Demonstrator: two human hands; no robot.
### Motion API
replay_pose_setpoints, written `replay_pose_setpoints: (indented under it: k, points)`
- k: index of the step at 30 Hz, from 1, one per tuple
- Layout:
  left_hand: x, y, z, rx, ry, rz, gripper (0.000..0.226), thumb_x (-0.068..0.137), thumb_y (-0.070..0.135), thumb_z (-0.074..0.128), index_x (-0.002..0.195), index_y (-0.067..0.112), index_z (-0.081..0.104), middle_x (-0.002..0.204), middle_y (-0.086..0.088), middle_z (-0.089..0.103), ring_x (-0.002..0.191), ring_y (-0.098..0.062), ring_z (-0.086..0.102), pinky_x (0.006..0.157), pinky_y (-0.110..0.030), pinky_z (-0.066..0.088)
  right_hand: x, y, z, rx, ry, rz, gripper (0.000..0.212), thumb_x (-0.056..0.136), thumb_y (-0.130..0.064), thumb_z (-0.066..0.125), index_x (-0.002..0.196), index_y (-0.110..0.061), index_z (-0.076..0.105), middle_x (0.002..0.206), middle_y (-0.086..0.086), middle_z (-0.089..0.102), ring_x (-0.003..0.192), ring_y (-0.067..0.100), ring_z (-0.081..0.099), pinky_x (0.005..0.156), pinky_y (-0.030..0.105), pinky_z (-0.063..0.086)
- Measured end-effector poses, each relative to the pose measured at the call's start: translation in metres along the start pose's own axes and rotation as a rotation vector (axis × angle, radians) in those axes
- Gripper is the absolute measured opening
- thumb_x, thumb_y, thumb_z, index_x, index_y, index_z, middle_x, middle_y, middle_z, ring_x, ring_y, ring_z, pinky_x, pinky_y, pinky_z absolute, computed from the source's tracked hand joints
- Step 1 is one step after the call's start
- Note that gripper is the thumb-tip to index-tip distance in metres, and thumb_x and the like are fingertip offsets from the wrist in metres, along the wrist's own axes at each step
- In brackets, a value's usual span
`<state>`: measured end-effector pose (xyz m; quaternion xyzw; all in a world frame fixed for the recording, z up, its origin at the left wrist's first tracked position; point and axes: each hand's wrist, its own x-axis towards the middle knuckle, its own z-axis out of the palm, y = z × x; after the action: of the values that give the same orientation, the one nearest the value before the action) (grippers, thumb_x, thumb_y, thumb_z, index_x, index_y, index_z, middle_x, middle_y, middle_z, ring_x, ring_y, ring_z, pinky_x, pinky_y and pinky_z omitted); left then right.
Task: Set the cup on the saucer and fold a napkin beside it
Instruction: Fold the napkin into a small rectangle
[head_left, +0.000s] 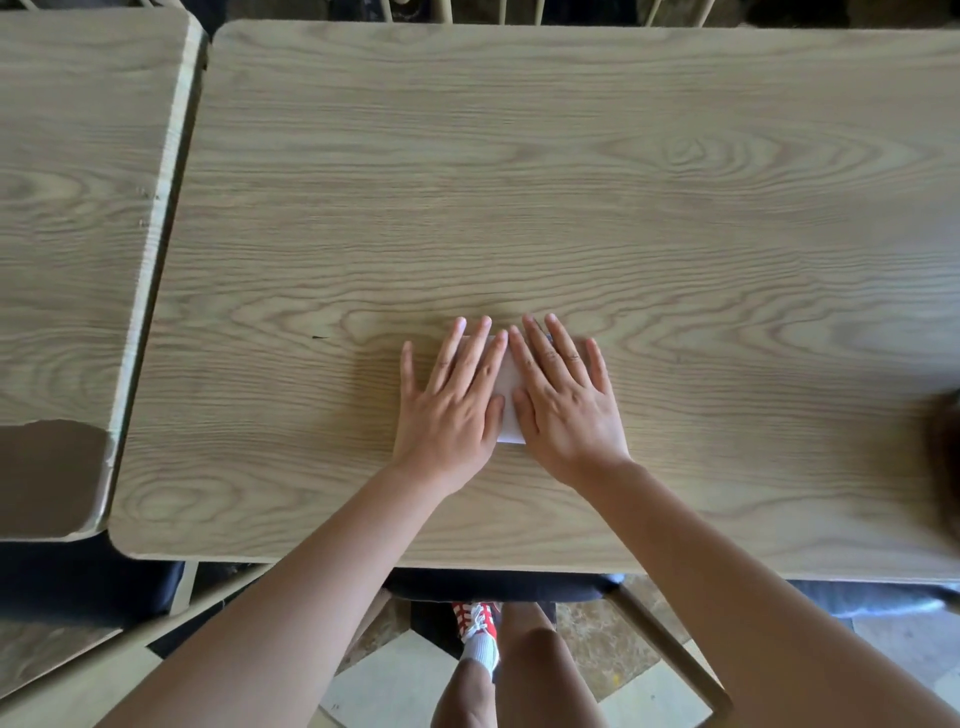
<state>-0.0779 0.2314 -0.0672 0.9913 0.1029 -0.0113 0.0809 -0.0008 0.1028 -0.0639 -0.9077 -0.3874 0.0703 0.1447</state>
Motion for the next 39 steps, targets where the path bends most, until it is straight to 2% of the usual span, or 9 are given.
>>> replay_pose_setpoints:
  k: [9,13,17,20,26,29,32,36,39]
  points:
    - [-0.007,-0.024,-0.009,0.007,-0.098,0.114,0.058,0.091,0.038,0.028,0.145,0.016,0.024,0.154,-0.001,0.022,0.141,-0.019,0.015,0.108,-0.062,0.017,-0.017,0.017,-0.008,-0.073,-0.026,-0.063,0.054,0.090,-0.031,0.031,0.143,-0.019,0.030,0.152,0.001,0.028,0.140,0.021,0.023,0.108,0.056,0.023]
    - [-0.010,-0.013,-0.018,-0.270,0.024,-0.022,0.048,0.093,0.019,0.034,0.139,0.008,0.036,0.150,-0.012,0.031,0.137,-0.030,0.030,0.107,-0.055,0.026,-0.017,0.013,-0.010,-0.062,-0.063,-0.037,0.054,0.092,-0.032,0.029,0.144,-0.019,0.027,0.153,-0.001,0.024,0.141,0.019,0.017,0.109,0.056,0.020]
    - [-0.007,0.003,-0.031,-0.515,0.211,-0.407,0.028,0.091,0.004,0.047,0.117,-0.001,0.056,0.110,-0.021,0.061,0.106,-0.036,0.055,0.089,-0.039,0.043,-0.017,0.016,-0.011,-0.080,-0.120,-0.048,0.055,0.092,-0.034,0.024,0.146,-0.020,0.020,0.155,-0.002,0.019,0.142,0.018,0.012,0.111,0.055,0.015]
    - [0.006,0.010,-0.039,-0.658,0.135,-0.552,0.025,0.089,0.010,0.049,0.065,0.012,0.043,0.069,-0.009,0.049,0.072,-0.031,0.048,0.060,-0.028,0.024,-0.017,0.015,-0.012,-0.090,-0.123,-0.046,0.056,0.092,-0.033,0.026,0.146,-0.020,0.021,0.154,-0.002,0.020,0.142,0.020,0.018,0.110,0.056,0.015]
    - [0.019,0.002,-0.053,-0.926,-0.111,-0.759,0.035,0.080,0.018,0.061,0.052,0.015,0.041,0.049,0.005,0.038,0.047,-0.011,0.034,0.034,-0.016,0.025,-0.022,0.009,-0.013,-0.069,-0.121,-0.006,0.059,0.093,-0.027,0.039,0.146,-0.023,0.015,0.156,-0.005,0.013,0.143,0.016,0.008,0.111,0.058,0.012]
    - [0.010,0.006,-0.066,-1.024,-0.116,-0.726,0.019,0.079,0.023,0.063,0.075,0.005,0.058,0.061,0.002,0.048,0.057,-0.013,0.041,0.048,-0.021,0.031,-0.028,-0.001,-0.015,0.068,-0.094,0.075,0.059,0.094,-0.028,0.038,0.146,-0.030,0.011,0.157,-0.003,0.005,0.142,0.012,-0.005,0.113,0.053,0.004]
    - [-0.001,0.009,-0.087,-1.178,-0.091,-0.741,0.022,0.066,0.034,0.059,0.072,0.014,0.055,0.062,0.004,0.049,0.060,-0.014,0.044,0.058,-0.029,0.033,-0.029,-0.013,-0.030,0.410,0.068,0.269,0.060,0.089,-0.022,0.052,0.143,-0.023,0.026,0.153,0.004,0.026,0.140,0.018,0.022,0.111,0.045,0.023]
    - [-0.017,0.009,-0.121,-1.372,-0.122,-0.657,0.011,0.074,0.028,0.063,0.080,0.019,0.060,0.075,0.002,0.060,0.072,-0.016,0.053,0.067,-0.030,0.041,-0.025,-0.016,-0.076,1.098,-0.019,0.646,0.048,0.087,-0.022,0.060,0.132,-0.013,0.046,0.114,0.006,0.063,0.098,0.017,0.061,0.085,0.034,0.048]
    - [-0.024,0.014,-0.150,-1.444,-0.128,-0.564,0.002,0.083,0.019,0.062,0.085,0.021,0.062,0.080,-0.006,0.052,0.075,-0.019,0.046,0.071,-0.033,0.039,-0.031,-0.014,-0.116,1.196,-0.144,0.608,0.022,0.087,-0.021,0.059,0.101,-0.007,0.068,0.084,0.006,0.069,0.073,0.012,0.062,0.069,0.026,0.049]
